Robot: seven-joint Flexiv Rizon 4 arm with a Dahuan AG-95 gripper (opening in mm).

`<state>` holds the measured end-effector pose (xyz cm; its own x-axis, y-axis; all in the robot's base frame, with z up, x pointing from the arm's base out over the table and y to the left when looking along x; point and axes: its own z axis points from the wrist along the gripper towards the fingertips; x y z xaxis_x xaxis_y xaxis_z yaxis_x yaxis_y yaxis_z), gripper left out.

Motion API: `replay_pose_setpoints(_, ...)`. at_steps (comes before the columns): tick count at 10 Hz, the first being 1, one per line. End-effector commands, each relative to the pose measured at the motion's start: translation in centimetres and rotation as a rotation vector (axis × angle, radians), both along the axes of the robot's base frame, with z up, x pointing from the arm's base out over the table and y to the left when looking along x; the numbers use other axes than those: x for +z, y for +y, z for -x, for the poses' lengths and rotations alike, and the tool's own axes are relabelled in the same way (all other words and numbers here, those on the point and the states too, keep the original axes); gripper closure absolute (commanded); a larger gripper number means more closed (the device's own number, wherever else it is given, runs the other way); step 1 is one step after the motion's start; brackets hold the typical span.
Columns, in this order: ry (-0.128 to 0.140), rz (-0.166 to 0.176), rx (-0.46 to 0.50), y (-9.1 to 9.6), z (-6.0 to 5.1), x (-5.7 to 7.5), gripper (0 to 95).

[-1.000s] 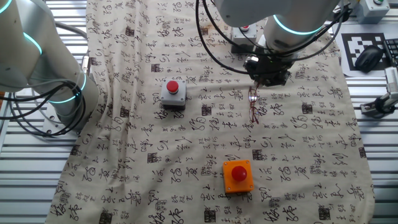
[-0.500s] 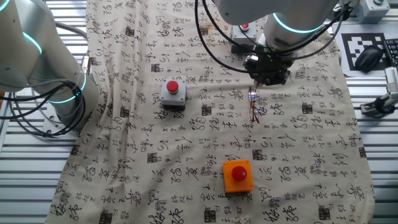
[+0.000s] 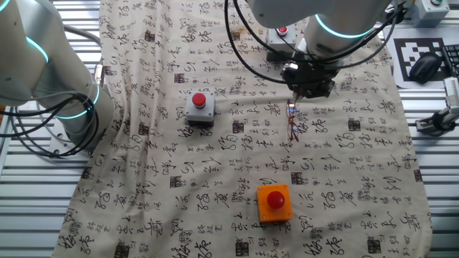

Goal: Unfold the leg of the glasses (with one hand)

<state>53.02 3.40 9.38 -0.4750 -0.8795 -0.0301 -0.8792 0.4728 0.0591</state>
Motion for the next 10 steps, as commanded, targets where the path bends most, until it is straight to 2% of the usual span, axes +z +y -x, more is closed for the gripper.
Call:
replay_pose_setpoints(1,0.001,-0.001,-0.001,0.01,0.01,0.04,95.0)
replay_pose_setpoints(10,0.003,-0.002,-0.005,0.09,0.21,0.59,95.0)
